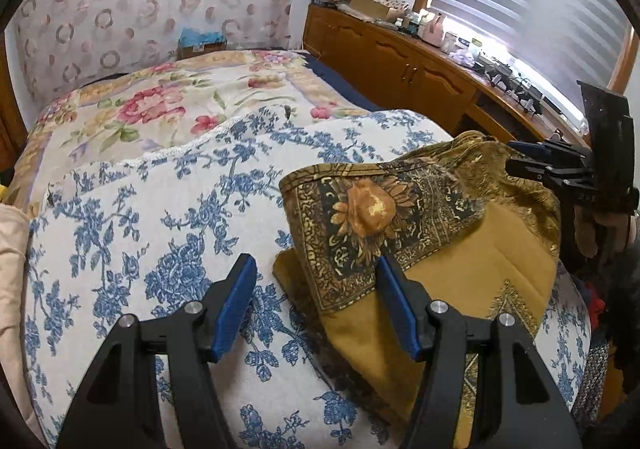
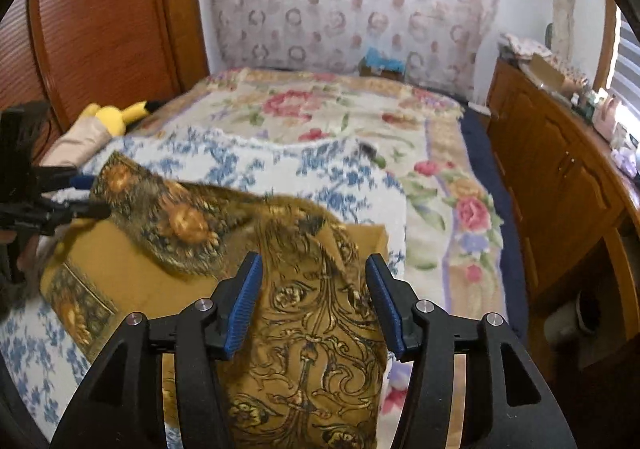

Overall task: Fold small clothes
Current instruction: 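Grasp the folded shirt bundle with the left tool and lift it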

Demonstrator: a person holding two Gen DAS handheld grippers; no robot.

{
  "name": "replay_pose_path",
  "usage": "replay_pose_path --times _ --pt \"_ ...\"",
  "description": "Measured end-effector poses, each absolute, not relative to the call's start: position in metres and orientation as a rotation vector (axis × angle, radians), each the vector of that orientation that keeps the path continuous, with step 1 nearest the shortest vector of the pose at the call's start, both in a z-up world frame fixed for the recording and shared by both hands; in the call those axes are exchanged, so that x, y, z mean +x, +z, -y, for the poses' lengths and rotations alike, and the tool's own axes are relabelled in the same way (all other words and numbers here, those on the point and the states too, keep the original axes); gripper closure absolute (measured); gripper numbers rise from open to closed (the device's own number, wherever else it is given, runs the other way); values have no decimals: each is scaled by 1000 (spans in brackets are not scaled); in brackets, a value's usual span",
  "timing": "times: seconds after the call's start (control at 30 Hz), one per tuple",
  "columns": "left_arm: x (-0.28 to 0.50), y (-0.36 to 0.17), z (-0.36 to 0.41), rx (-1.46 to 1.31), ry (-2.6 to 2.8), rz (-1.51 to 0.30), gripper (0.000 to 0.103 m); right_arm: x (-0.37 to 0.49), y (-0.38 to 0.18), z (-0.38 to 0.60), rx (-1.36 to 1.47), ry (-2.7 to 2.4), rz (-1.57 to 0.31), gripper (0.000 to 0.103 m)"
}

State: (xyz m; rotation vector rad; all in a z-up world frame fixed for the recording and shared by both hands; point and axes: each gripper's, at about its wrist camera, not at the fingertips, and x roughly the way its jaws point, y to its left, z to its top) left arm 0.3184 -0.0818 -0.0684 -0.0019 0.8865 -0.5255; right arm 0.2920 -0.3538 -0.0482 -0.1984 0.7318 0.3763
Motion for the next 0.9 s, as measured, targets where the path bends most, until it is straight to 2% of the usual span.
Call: replay_pose_path --times 0.1,0.13,0.17,0.2,0.33,0.47,0.5,0.53,0.57,0.63,0.73,0.8,0.9 --pt "318 -73 81 -4 -518 -897 41 305 -52 355 -197 386 -753 64" --pt "317 -74 81 -3 -517 -897 41 308 -52 355 -194 390 -756 76" --pt "317 -75 81 -3 -515 -899 41 312 -51 356 -189 398 -757 92" --pt "317 -76 81 -5 -515 -902 41 314 -50 357 -187 398 -752 97" --pt "318 -81 79 -25 -504 -903 41 310 -38 368 -148 313 -631 100" --pt "320 -84 78 -39 -506 -913 41 304 -35 378 -101 294 -631 100" --pt "321 -85 78 -44 -509 -919 41 303 -35 380 -97 291 -638 98" --pt "322 -86 78 -51 -511 -920 41 301 -36 381 -92 294 -647 86" --pt "324 -86 78 -53 -511 -920 41 299 -38 381 -90 301 -661 65" --pt "327 -85 79 -53 -510 -924 41 296 -44 380 -96 303 -692 46" --pt "328 -85 81 -75 -511 -921 41 291 -53 379 -120 298 -722 41" --pt "327 -85 84 -94 -540 -930 53 290 -60 379 -124 291 -738 41" --pt "325 -84 88 -109 -548 -943 65 291 -68 383 -98 291 -761 41"
